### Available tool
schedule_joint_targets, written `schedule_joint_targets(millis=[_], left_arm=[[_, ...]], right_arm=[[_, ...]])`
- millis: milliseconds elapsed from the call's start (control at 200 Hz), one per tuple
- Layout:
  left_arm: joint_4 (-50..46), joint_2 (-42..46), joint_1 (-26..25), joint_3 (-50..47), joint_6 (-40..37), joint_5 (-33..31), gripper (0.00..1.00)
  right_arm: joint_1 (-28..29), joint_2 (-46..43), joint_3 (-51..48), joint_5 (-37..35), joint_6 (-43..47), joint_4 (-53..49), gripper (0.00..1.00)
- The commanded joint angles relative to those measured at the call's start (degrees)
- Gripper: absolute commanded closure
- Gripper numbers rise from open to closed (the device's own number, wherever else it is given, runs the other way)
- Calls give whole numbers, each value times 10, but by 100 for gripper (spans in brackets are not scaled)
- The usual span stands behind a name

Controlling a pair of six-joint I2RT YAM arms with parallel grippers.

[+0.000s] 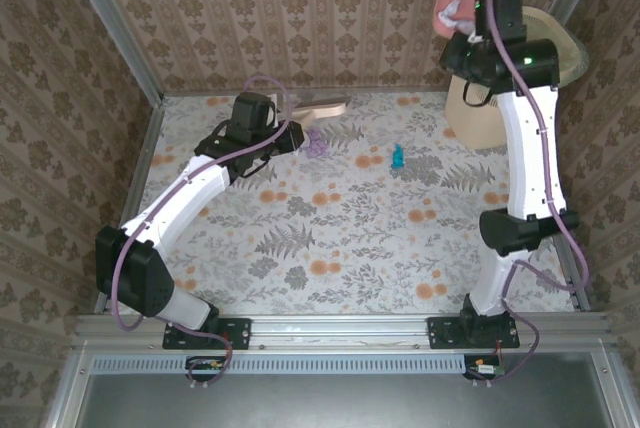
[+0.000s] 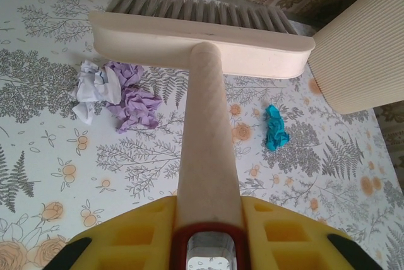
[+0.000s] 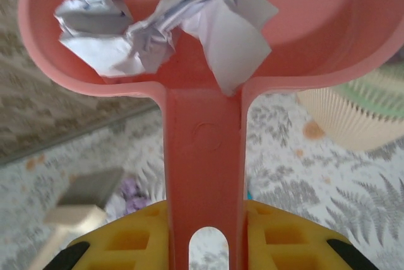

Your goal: Sweep away the paper scraps from the table

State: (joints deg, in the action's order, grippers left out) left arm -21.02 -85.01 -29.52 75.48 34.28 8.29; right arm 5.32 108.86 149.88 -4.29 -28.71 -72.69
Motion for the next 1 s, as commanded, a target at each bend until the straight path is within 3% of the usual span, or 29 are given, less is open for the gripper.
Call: schedule_joint_targets(millis=[0, 295, 515, 705, 855, 995], left_arm=[[33, -3, 5, 4, -4, 19, 100], [34, -20, 5, 12, -2, 33, 100], [34, -32, 5, 18, -2, 37, 100], [33, -45, 4, 26, 0, 44, 100], [32, -47, 4, 28, -1, 47, 100], [32, -47, 4, 29, -2, 48, 100]], right_arm=[[-47, 42, 69, 92, -39, -34, 100], [-166, 74, 61, 240, -171, 78, 100], [-214, 90, 27, 363, -270, 166, 100], [-229, 66, -92, 456, -392, 327, 100], [-239, 31, -175, 463, -469, 416, 100], [-249, -23, -320, 462, -595, 607, 100]])
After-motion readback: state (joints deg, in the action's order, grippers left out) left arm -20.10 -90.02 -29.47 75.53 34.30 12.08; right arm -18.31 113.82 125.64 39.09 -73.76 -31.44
